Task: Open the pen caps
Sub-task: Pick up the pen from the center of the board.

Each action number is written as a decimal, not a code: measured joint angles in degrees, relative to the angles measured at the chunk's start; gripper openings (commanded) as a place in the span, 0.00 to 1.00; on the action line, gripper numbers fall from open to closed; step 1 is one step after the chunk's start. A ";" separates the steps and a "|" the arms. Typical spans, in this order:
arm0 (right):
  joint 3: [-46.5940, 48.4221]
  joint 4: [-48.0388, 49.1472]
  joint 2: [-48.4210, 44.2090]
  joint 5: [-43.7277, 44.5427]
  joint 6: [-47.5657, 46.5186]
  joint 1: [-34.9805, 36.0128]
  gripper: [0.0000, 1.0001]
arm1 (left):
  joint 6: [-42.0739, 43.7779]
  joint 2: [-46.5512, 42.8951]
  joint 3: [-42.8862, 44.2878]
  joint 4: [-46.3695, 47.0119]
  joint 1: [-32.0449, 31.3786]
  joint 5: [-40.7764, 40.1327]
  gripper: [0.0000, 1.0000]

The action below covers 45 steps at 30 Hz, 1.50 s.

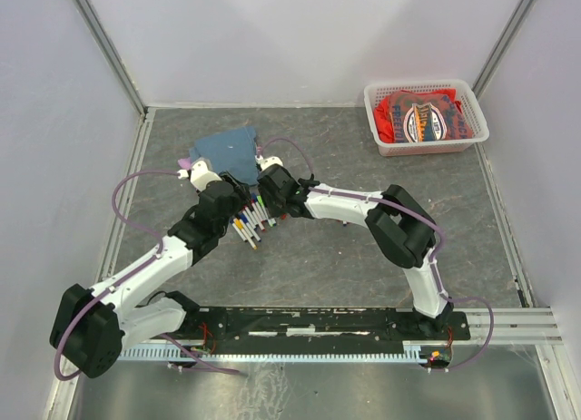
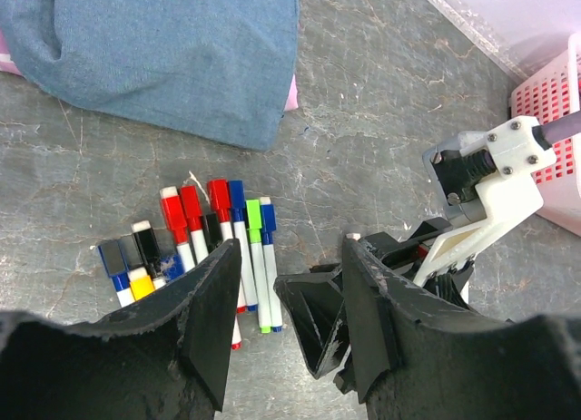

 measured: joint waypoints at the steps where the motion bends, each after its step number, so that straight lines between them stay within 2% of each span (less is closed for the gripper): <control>1: 0.00 -0.02 0.07 0.00 0.00 0.00 0.45 | -0.04 0.00 0.00 0.04 0.00 0.00 0.55; 16: 0.11 0.39 2.45 -0.39 0.44 0.00 0.43 | -0.09 -0.72 -0.35 0.33 0.00 -0.11 0.55; 30: 2.75 -1.75 4.15 1.40 1.46 2.43 0.18 | -0.09 -1.29 -0.66 0.87 0.00 -0.55 0.55; 45: 2.82 -1.97 4.13 1.95 6.45 2.60 0.02 | -0.04 -1.05 -0.61 -0.94 0.00 0.61 0.57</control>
